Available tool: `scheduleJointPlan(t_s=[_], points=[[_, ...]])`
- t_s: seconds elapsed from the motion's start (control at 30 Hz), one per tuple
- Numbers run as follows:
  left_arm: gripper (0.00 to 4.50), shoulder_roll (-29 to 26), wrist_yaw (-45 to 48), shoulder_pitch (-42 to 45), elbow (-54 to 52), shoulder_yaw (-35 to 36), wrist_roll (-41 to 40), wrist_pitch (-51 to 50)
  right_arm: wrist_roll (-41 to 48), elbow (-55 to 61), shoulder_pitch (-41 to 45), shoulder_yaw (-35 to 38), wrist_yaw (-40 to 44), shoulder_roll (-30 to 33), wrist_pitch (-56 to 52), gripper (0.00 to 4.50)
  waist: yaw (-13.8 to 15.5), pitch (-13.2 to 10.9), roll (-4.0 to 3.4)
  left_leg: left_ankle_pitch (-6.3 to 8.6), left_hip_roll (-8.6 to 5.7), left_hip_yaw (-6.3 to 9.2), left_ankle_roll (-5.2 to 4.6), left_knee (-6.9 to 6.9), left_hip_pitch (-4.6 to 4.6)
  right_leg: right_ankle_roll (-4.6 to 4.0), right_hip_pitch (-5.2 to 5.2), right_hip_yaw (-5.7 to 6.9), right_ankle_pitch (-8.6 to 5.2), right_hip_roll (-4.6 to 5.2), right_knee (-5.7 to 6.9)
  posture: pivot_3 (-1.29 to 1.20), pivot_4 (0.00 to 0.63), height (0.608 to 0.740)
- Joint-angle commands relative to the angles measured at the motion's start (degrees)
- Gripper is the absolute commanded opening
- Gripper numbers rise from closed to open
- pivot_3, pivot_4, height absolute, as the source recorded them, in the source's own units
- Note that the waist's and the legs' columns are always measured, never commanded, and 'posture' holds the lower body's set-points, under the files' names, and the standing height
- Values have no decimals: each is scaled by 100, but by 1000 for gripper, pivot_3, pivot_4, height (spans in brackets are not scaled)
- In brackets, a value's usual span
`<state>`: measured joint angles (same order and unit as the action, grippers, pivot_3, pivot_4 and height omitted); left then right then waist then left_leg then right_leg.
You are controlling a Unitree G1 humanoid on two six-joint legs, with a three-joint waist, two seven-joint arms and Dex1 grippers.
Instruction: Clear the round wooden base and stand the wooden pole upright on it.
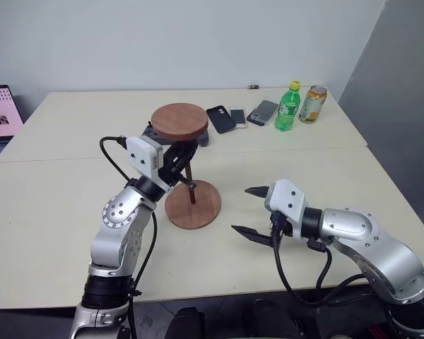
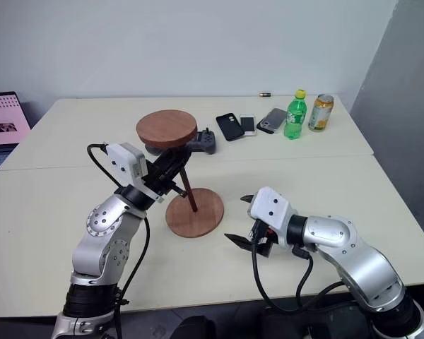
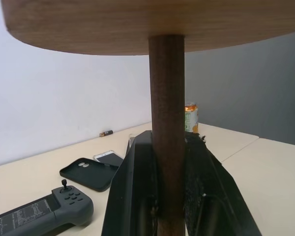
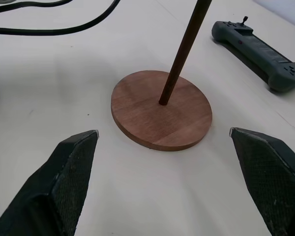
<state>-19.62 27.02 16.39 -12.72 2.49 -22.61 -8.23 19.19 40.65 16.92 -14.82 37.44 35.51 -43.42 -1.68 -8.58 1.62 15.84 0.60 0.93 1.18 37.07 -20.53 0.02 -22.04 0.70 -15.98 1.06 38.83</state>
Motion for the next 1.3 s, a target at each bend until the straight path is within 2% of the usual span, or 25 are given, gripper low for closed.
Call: scheduleJointPlan(t_s=[0.03, 0.23, 0.3, 0.33, 0.37, 0.5, 0.6, 0.67, 1.0, 1.3], points=[[265, -252, -73, -289, 483, 42, 345, -383, -20, 69, 118, 25, 16, -34, 148, 4500, -3, 0, 0, 0, 0, 0, 0, -1, 1, 0, 0, 0, 0, 0, 0, 0, 150, 740], [265, -293, -108, -327, 423, 60, 339, -393, -31, 41, 149, 15, 27, -59, 198, 4500, -7, 0, 0, 0, 2, 0, 0, -6, 2, 1, 0, 1, 0, -1, -7, 0, 150, 740], [965, -290, -126, -333, 416, 81, 322, -398, -37, 30, 151, 10, 33, -59, 213, 4500, -8, -1, -1, 0, 2, 0, 1, -7, 1, 1, 0, 0, 0, -2, -9, 0, 150, 740], [1054, -289, -127, -335, 415, 92, 312, -405, -39, 26, 153, 6, 37, -59, 219, 4500, -15, -5, -8, 0, 3, 0, 1, -9, 1, 1, -1, 1, -1, -2, -10, 0, 150, 740], [1391, -287, -125, -337, 412, 105, 298, -417, -42, 23, 156, 1, 41, -58, 225, 4500, -16, -9, -11, 0, 2, -1, 1, -12, 1, 1, -3, -1, -1, -2, -12, 0, 150, 740], [2026, -254, -92, -335, 392, 161, 244, -479, -52, 10, 166, -15, 51, -56, 246, 4500, 27, -101, 52, -3, 3, 13, 5, -7, -40, 1, -33, 13, -1, -2, -16, 0, 150, 740], [2767, -225, 10, -335, 291, 152, 150, -487, -51, 1, 157, -8, 58, -41, 265, 4500, 62, -111, 49, -3, -4, 16, 6, -8, -50, 0, -31, 15, 0, 11, -33, 0, 150, 740], [3029, -273, 101, -315, 262, 100, 202, -434, -52, -9, 159, -11, 57, -39, 271, 4500, 86, -112, 49, -1, -4, 15, 8, -8, -55, 0, -29, 16, 1, 13, -46, 0, 150, 740], [3029, -300, 335, -292, 154, 76, 195, -514, -71, -54, 173, -19, 66, -53, 298, 4500, 125, -115, 46, 1, -2, 19, 9, -10, -71, 6, -27, 22, 6, 12, -82, 0, 150, 740], [3029, -845, 978, -360, 74, 67, 238, -459, -119, -142, 170, -20, 68, -76, 359, 4500, 136, -119, 45, 2, -3, 21, 9, -10, -72, 6, -27, 25, 6, 12, -82, 0, 150, 740]])
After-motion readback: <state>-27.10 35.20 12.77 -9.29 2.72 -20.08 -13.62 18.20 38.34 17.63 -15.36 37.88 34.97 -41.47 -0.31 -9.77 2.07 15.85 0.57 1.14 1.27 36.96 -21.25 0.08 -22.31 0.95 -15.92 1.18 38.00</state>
